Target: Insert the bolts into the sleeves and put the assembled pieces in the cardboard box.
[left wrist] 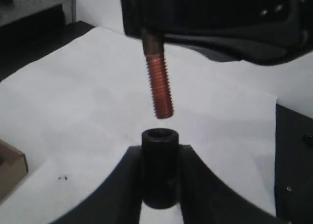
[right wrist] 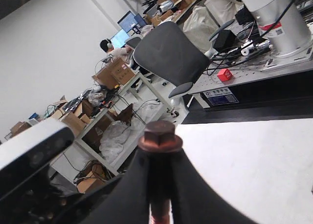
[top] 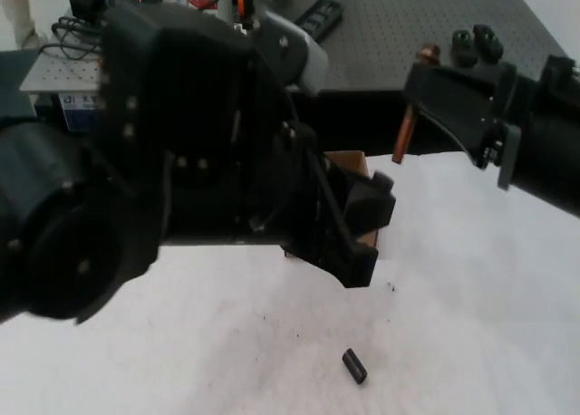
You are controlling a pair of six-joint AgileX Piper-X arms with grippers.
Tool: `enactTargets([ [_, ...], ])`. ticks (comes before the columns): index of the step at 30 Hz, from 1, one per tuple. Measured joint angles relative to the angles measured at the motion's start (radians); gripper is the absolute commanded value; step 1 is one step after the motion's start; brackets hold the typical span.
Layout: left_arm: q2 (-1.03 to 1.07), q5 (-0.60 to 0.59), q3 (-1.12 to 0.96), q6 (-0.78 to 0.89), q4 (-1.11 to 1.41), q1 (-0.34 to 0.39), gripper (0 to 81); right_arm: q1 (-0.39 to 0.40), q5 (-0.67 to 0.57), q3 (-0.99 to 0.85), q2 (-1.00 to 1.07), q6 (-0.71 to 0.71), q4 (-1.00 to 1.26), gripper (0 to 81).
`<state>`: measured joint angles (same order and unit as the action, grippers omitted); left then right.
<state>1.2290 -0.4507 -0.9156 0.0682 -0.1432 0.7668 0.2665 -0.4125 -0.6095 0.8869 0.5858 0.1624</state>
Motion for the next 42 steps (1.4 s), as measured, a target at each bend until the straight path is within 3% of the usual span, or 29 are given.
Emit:
enactTargets([
  [31,-0.013,-0.041,0.013,0.038,0.032,0.0,0.7,0.002,-0.086,-0.009,0.0,-0.05,-0.074,1.3],
  [33,-0.013,-0.037,0.013,0.041,0.033,0.0,0.7,0.002,-0.089,-0.009,0.0,-0.054,-0.074,8.0],
  [36,-0.013,0.002,0.013,0.041,0.057,0.0,0.7,0.002,-0.134,-0.009,0.0,-0.091,-0.087,39.5],
  [37,-0.013,0.022,0.013,0.041,0.067,0.0,0.7,0.004,-0.143,-0.009,0.0,-0.093,-0.092,45.4],
  [42,0.024,0.225,-0.005,0.095,0.152,-0.017,0.7,-0.035,-0.155,-0.009,-0.02,-0.093,-0.131,41.0],
])
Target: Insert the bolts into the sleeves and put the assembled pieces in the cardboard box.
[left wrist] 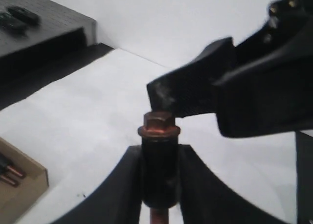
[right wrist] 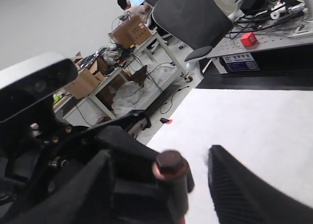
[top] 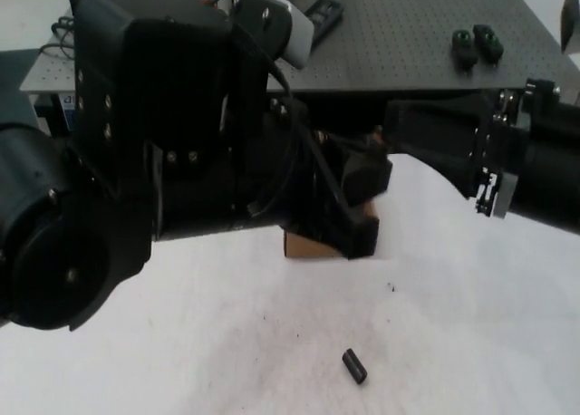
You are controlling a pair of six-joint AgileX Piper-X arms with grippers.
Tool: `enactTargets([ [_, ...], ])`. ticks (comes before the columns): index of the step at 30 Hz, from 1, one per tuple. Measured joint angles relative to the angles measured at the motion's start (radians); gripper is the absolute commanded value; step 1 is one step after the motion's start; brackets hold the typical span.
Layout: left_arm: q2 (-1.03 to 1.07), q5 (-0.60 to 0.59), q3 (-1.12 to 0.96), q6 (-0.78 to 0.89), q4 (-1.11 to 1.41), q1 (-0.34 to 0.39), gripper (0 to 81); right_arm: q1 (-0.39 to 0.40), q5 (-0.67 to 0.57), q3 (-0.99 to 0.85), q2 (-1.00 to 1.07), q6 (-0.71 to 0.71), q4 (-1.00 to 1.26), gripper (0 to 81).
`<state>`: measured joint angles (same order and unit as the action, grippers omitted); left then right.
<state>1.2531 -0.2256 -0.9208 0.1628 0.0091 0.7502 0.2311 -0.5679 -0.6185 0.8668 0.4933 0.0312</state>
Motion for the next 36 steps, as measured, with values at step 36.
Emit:
enactTargets([
  [36,1.178,-0.01,-1.195,0.216,-0.716,-0.198,26.3,-0.131,0.375,-0.001,0.068,-0.393,-0.879,41.0],
])
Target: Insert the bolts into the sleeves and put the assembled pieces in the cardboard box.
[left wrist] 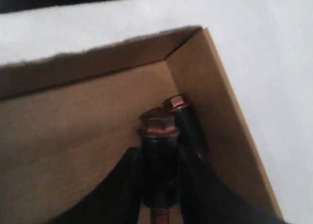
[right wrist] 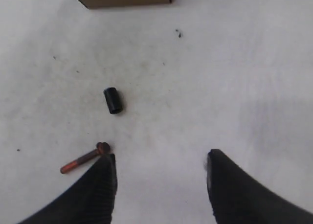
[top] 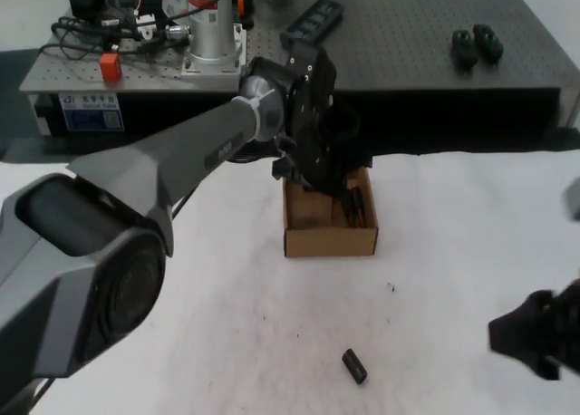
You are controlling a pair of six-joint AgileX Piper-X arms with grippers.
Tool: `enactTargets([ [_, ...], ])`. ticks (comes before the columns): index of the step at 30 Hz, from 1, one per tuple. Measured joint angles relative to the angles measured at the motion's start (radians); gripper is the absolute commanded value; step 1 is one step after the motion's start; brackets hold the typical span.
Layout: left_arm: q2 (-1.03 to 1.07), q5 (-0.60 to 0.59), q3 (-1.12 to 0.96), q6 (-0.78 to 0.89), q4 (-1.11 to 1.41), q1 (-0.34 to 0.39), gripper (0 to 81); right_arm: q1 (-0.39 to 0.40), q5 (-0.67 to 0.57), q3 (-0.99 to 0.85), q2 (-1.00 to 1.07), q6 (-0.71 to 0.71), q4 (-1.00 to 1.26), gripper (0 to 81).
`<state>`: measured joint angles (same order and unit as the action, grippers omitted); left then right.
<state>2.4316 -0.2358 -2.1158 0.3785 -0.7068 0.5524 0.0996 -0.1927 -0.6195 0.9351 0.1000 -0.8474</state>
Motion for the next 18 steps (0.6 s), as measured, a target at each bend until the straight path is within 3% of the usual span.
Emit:
enactTargets([
  [8,-0.083,-0.022,-0.008,-0.013,-0.087,-0.002,26.4,0.144,0.037,-0.09,0.274,-0.038,0.09,41.0],
  [18,-0.308,0.287,-0.017,-0.178,-0.302,-0.006,26.4,0.277,0.122,-0.269,0.56,-0.129,0.108,40.8],
])
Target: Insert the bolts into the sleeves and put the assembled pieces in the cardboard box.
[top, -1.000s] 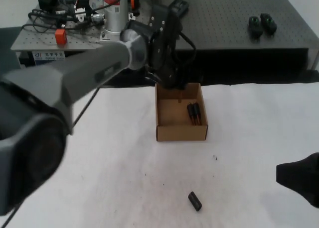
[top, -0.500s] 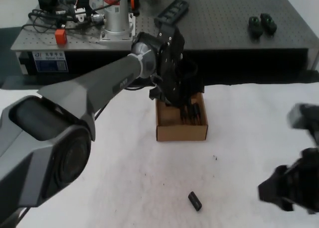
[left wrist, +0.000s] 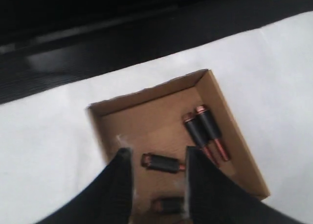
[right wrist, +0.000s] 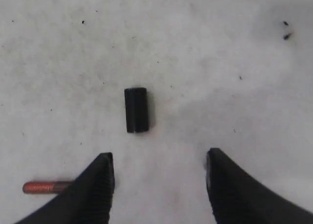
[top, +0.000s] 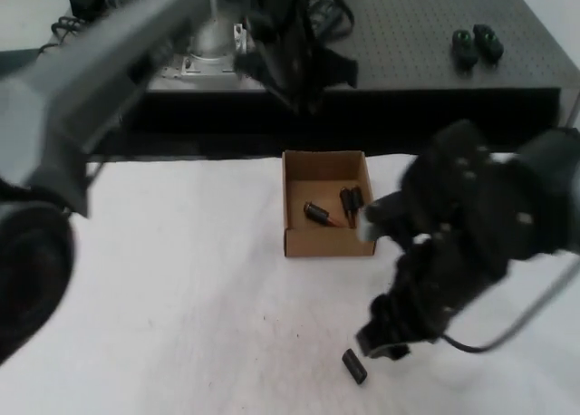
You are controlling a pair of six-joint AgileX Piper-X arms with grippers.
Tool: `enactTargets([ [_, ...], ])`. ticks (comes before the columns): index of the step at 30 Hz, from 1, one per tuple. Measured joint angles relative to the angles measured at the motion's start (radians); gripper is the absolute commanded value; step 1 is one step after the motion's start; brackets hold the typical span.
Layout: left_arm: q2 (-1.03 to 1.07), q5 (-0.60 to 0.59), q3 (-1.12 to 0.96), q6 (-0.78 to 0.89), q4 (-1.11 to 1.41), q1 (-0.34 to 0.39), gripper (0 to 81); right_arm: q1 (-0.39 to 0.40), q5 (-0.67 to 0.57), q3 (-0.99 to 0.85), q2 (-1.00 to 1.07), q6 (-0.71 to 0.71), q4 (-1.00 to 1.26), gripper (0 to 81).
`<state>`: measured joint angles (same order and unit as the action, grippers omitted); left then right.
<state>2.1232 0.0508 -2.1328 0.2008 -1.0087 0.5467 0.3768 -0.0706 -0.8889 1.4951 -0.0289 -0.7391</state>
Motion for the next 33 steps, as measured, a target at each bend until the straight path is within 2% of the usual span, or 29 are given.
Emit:
enactTargets([
  [3,-0.06,0.078,0.022,-0.033,-0.062,-0.006,26.4,0.022,0.017,-0.051,0.07,-0.024,-0.004,40.8],
  [7,-0.139,0.102,0.172,-0.032,-0.036,-0.008,26.4,0.049,0.035,-0.11,0.158,-0.057,-0.019,37.4],
  [10,-0.227,0.104,0.337,-0.028,0.019,-0.008,26.4,0.069,0.037,-0.15,0.228,-0.079,-0.031,34.6],
  [17,-0.476,0.059,0.706,-0.022,0.172,-0.008,26.4,0.08,0.057,-0.173,0.306,-0.088,-0.051,34.4],
  [19,-0.548,0.03,0.804,-0.017,0.185,-0.006,26.4,0.08,0.06,-0.173,0.318,-0.088,-0.051,30.5],
  [22,-0.584,-0.03,0.877,-0.04,0.193,0.01,26.4,0.08,0.071,-0.176,0.331,-0.091,-0.051,11.6],
  [23,-0.588,-0.035,0.894,-0.042,0.194,0.018,26.4,0.08,0.071,-0.176,0.332,-0.091,-0.051,3.3],
  [29,-0.542,-0.209,0.974,-0.185,0.2,0.141,26.4,0.057,0.086,-0.171,0.318,-0.095,-0.05,3.4],
  [32,-0.489,-0.25,0.974,-0.227,0.217,0.203,27.9,-0.003,0.085,-0.118,0.249,-0.095,-0.057,3.4],
  [33,-0.467,-0.258,0.974,-0.239,0.222,0.22,29.5,-0.059,0.087,-0.067,0.158,-0.095,-0.066,3.4],
])
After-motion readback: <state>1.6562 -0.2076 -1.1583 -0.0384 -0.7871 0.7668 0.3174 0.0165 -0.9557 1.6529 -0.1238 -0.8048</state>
